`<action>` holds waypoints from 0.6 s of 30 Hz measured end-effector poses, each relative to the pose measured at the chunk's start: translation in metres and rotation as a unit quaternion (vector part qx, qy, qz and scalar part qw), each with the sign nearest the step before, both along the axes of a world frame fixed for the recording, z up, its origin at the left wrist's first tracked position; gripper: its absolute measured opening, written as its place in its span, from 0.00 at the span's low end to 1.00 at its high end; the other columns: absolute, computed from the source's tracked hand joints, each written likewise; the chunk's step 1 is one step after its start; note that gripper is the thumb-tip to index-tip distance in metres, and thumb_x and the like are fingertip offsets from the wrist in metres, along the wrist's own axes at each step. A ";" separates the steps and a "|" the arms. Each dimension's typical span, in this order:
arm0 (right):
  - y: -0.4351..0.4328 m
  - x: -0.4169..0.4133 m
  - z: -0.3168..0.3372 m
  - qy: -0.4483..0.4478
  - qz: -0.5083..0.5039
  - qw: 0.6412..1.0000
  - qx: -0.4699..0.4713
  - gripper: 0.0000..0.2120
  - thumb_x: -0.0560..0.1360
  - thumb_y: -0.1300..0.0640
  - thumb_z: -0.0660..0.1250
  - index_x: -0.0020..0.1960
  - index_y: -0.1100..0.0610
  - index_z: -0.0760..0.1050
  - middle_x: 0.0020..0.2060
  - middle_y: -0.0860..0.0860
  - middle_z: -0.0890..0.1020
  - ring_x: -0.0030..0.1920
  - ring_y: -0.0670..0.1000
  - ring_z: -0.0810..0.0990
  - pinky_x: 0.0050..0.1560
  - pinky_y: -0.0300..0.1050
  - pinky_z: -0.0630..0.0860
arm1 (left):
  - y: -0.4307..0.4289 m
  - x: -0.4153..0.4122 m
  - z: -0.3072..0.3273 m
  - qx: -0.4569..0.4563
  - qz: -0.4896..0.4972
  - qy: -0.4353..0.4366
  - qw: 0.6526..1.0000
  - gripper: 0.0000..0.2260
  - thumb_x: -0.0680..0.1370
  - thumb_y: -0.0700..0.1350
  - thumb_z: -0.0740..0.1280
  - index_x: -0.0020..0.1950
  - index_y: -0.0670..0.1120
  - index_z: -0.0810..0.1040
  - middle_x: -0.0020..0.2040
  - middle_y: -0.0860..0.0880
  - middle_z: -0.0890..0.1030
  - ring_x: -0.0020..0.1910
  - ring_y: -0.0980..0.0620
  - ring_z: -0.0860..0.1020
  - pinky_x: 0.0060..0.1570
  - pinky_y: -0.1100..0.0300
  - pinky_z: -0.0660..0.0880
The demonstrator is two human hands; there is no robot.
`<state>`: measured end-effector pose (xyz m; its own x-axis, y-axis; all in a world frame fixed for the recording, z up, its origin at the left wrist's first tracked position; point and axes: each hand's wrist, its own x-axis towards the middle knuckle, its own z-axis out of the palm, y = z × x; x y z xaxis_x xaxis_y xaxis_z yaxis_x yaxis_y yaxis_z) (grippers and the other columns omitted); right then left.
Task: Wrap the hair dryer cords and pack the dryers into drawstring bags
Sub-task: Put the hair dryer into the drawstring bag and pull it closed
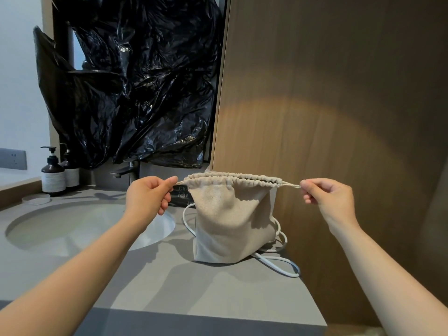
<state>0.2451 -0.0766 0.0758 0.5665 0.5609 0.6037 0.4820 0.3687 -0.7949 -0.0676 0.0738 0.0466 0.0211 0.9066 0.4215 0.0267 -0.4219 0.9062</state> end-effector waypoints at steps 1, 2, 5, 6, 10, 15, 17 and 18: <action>-0.001 0.001 -0.003 0.024 0.012 1.000 -0.005 0.03 0.74 0.61 0.71 0.43 0.59 0.83 0.34 0.55 0.82 0.30 0.47 0.76 0.35 0.35 0.77 | 0.002 -0.001 -0.001 -0.004 0.001 -0.012 1.000 0.16 0.76 0.50 0.71 0.36 0.38 0.77 0.25 0.48 0.74 0.19 0.56 0.68 0.22 0.65 0.68; -0.002 0.003 -0.004 0.057 0.025 0.998 -0.006 0.03 0.74 0.60 0.71 0.45 0.59 0.83 0.34 0.54 0.82 0.31 0.46 0.75 0.36 0.35 0.77 | 0.005 -0.003 -0.001 -0.010 0.001 -0.025 1.000 0.16 0.76 0.50 0.71 0.35 0.39 0.77 0.25 0.48 0.75 0.19 0.56 0.69 0.23 0.64 0.69; -0.004 0.010 -0.007 0.143 0.055 0.988 -0.004 0.06 0.74 0.59 0.70 0.49 0.60 0.83 0.35 0.52 0.81 0.34 0.46 0.75 0.40 0.36 0.77 | 0.013 -0.010 -0.001 -0.018 0.005 -0.032 0.999 0.16 0.76 0.49 0.71 0.34 0.40 0.77 0.24 0.49 0.76 0.20 0.55 0.70 0.23 0.65 0.70; -0.004 0.011 -0.008 0.154 0.059 0.986 -0.006 0.07 0.73 0.59 0.71 0.49 0.60 0.82 0.36 0.52 0.81 0.35 0.46 0.75 0.41 0.38 0.76 | 0.014 -0.010 -0.001 -0.016 0.005 -0.027 0.999 0.16 0.76 0.49 0.71 0.34 0.40 0.77 0.24 0.49 0.76 0.20 0.55 0.70 0.23 0.65 0.70; 0.001 0.007 -0.013 0.109 0.047 0.993 -0.017 0.05 0.74 0.61 0.70 0.49 0.59 0.83 0.35 0.53 0.79 0.36 0.48 0.74 0.44 0.41 0.76 | 0.008 -0.004 -0.006 0.021 0.003 0.012 1.000 0.16 0.78 0.49 0.69 0.37 0.38 0.79 0.25 0.48 0.72 0.19 0.56 0.66 0.20 0.66 0.66; 0.004 0.007 -0.019 -0.049 -0.028 0.998 -0.032 0.04 0.75 0.59 0.70 0.44 0.52 0.83 0.30 0.52 0.79 0.34 0.49 0.75 0.39 0.41 0.74 | -0.002 -0.004 -0.012 0.101 -0.035 0.069 0.992 0.14 0.80 0.54 0.62 0.46 0.50 0.85 0.24 0.52 0.67 0.23 0.56 0.65 0.27 0.63 0.64; 0.004 0.006 -0.019 -0.078 -0.036 0.996 -0.035 0.04 0.75 0.58 0.70 0.44 0.52 0.84 0.30 0.51 0.80 0.34 0.48 0.76 0.38 0.40 0.73 | -0.013 -0.004 -0.010 0.144 -0.038 0.116 0.982 0.21 0.78 0.62 0.61 0.47 0.47 0.84 0.28 0.53 0.70 0.27 0.57 0.69 0.32 0.60 0.68; 0.004 0.005 -0.019 -0.089 -0.040 0.995 -0.036 0.04 0.75 0.58 0.70 0.44 0.52 0.84 0.30 0.50 0.80 0.34 0.48 0.76 0.38 0.40 0.73 | -0.018 -0.003 -0.008 0.175 -0.038 0.156 0.971 0.24 0.76 0.65 0.61 0.48 0.46 0.83 0.32 0.54 0.73 0.33 0.57 0.72 0.36 0.60 0.70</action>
<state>0.2498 -0.0728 0.0567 0.4987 0.5645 0.6577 0.6426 0.2685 -0.7176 -0.0706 0.0559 0.0387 0.2591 0.7000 0.6655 0.2337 -0.7140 0.6600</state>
